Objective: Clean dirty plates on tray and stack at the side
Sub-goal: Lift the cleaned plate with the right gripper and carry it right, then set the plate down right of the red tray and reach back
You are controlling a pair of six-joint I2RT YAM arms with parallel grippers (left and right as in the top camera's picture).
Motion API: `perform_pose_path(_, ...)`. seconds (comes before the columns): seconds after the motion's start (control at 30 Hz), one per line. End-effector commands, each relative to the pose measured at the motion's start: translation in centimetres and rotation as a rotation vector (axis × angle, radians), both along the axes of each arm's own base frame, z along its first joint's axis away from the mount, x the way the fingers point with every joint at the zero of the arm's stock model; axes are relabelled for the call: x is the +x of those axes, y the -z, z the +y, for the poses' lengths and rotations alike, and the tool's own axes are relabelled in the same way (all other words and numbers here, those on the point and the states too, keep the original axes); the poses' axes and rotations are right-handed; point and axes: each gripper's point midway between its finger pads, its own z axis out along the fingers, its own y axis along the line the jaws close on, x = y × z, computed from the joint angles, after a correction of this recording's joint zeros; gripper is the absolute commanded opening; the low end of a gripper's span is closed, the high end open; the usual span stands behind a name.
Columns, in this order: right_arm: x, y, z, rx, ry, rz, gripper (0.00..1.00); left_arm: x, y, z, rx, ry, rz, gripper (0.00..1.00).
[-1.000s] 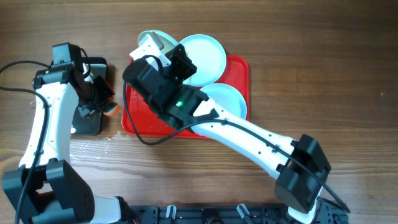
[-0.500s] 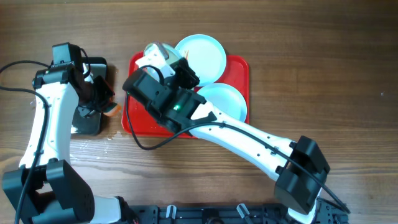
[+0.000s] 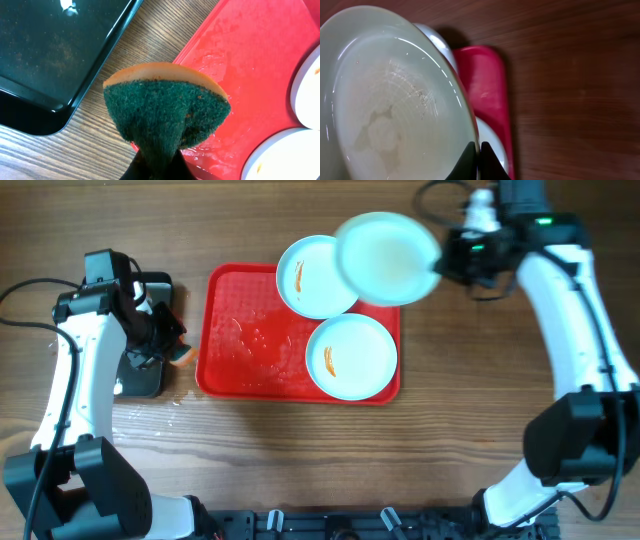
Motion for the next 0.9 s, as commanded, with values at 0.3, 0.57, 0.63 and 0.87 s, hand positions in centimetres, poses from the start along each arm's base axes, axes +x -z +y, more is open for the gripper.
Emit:
perform_pose_path(0.3, -1.3, 4.7, -13.0, 0.056, 0.145, -0.067, 0.04, 0.5, -0.7, 0.0, -0.007, 0.014, -0.035, 0.04)
perform_pose_path(0.57, -6.5, 10.2, -20.7, -0.307, 0.55, 0.207, 0.27, 1.0, -0.8, -1.9, -0.004, 0.075, -0.05, 0.04)
perform_pose_path(0.63, -5.8, 10.1, -19.1, -0.213, 0.52, 0.19, 0.61, 1.0, -0.8, -2.0, -0.004, 0.075, -0.049, 0.04)
perform_pose_path(0.87, 0.6, 5.0, -0.7, 0.259, -0.041, -0.114, 0.65, 1.1, -0.8, -2.0, -0.004, 0.075, -0.053, 0.04)
